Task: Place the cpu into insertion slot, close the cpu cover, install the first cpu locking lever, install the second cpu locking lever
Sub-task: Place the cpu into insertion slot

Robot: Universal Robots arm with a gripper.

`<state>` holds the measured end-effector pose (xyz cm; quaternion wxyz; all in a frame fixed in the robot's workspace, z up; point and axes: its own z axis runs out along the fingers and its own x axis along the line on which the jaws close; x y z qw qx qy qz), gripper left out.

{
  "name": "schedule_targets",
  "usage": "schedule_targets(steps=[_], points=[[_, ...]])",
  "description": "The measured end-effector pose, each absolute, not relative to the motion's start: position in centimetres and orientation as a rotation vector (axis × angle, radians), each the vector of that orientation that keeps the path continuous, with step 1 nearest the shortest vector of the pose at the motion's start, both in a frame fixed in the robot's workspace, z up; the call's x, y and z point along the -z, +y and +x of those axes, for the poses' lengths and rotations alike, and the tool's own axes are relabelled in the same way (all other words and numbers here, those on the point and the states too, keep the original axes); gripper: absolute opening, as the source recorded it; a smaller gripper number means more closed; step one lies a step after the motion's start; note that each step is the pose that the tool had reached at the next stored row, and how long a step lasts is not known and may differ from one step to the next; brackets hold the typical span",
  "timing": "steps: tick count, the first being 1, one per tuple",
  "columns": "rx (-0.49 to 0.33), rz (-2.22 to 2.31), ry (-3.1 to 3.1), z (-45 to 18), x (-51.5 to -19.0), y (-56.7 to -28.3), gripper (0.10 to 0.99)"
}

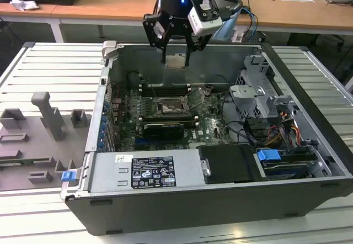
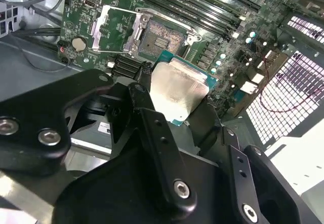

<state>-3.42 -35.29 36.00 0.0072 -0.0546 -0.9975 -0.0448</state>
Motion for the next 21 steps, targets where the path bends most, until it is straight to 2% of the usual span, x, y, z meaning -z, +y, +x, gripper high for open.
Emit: schedule_targets(steps=[21], points=[[0.137,-0.642,-3.071,-3.42,-35.63,-35.29,0.541]])
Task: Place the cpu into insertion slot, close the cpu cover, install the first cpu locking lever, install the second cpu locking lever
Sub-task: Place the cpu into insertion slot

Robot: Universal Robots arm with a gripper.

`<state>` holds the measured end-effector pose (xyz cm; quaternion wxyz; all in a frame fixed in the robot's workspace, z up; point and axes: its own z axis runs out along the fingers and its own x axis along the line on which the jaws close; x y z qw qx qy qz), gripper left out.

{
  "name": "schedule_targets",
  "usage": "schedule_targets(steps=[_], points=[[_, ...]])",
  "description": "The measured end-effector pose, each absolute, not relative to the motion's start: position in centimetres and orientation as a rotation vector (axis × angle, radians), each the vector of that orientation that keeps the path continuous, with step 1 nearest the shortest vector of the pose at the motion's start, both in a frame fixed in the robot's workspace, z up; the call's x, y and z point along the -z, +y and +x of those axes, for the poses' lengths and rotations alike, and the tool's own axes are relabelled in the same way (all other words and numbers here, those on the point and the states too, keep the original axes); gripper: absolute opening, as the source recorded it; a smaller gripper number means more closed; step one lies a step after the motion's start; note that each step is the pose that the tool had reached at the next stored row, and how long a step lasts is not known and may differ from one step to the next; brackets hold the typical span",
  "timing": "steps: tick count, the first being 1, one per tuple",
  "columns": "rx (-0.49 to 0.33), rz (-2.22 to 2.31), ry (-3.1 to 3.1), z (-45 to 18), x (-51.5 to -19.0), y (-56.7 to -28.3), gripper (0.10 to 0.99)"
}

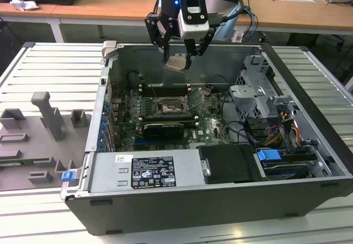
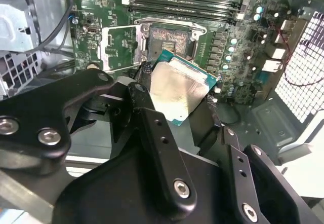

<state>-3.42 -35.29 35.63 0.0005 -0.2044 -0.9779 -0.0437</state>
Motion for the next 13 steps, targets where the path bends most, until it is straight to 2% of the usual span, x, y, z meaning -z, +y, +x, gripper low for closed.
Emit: schedule_targets(steps=[13], points=[[0.136,-0.747,-3.051,-3.43,-35.07,-35.30,0.541]])
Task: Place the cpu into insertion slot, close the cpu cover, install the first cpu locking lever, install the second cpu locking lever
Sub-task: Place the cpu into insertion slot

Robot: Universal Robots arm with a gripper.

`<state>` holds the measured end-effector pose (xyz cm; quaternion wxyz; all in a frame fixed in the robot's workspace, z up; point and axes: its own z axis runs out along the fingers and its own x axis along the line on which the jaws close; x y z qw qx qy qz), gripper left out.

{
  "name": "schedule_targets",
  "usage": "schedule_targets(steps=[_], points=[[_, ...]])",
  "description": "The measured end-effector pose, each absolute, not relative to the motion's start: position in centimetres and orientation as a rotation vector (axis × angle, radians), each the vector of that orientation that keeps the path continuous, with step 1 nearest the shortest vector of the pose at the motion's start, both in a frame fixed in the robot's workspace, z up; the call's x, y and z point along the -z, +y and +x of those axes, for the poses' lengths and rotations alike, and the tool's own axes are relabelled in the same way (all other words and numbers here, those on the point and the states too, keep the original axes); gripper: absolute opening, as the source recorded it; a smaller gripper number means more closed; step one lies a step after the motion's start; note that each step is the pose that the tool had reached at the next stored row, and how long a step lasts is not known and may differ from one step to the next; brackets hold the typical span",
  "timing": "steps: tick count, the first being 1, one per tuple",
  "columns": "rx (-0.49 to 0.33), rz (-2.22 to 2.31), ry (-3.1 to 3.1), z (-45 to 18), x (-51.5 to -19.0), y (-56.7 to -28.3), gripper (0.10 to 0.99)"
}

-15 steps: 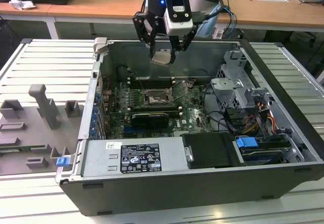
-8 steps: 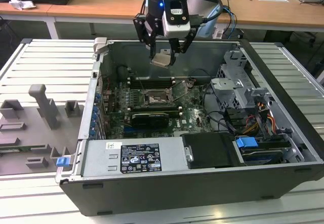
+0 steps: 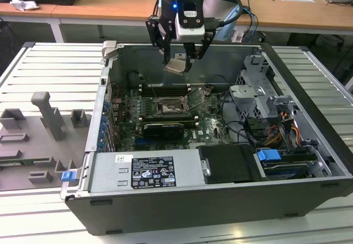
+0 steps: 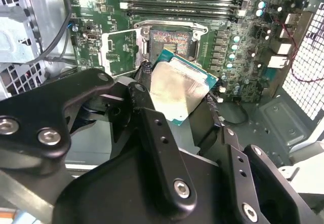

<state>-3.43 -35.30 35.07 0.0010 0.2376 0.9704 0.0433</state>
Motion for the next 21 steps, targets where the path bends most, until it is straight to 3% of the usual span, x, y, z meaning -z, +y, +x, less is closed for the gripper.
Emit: schedule_targets(steps=[21], points=[[-0.134,1.017,2.959,-3.43,-34.93,-35.29,0.541]])
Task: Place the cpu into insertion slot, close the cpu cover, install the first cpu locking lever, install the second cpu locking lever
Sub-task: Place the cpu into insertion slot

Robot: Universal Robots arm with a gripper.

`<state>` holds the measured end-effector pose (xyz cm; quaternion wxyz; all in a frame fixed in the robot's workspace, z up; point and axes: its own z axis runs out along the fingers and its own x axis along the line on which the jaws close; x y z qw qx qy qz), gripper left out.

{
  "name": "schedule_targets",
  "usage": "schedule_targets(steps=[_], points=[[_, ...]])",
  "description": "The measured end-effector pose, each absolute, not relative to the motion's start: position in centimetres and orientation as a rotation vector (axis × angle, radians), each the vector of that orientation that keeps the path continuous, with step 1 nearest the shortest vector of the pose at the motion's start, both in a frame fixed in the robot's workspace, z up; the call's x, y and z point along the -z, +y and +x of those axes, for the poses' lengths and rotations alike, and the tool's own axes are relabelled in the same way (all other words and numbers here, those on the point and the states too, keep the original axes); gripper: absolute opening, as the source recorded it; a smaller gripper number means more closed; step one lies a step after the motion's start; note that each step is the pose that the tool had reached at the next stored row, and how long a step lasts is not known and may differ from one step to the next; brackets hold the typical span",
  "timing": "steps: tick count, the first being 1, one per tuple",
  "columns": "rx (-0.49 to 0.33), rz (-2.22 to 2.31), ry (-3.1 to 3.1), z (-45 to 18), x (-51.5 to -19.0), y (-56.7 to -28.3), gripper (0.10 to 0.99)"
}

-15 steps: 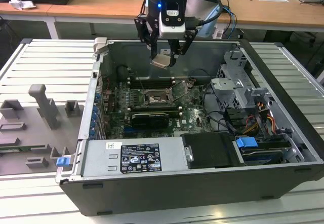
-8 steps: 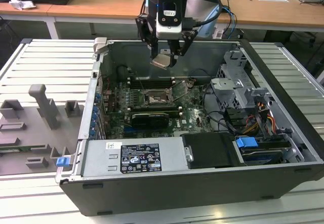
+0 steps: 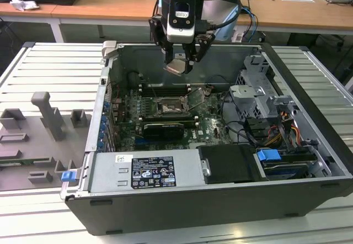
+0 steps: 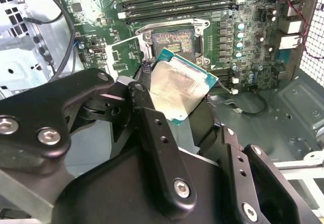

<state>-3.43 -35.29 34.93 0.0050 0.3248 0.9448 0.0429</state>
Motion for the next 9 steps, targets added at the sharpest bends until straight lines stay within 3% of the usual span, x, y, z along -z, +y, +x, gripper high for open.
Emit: schedule_targets(steps=[9], points=[[-0.133,1.096,2.928,-3.43,-34.85,-35.29,0.541]])
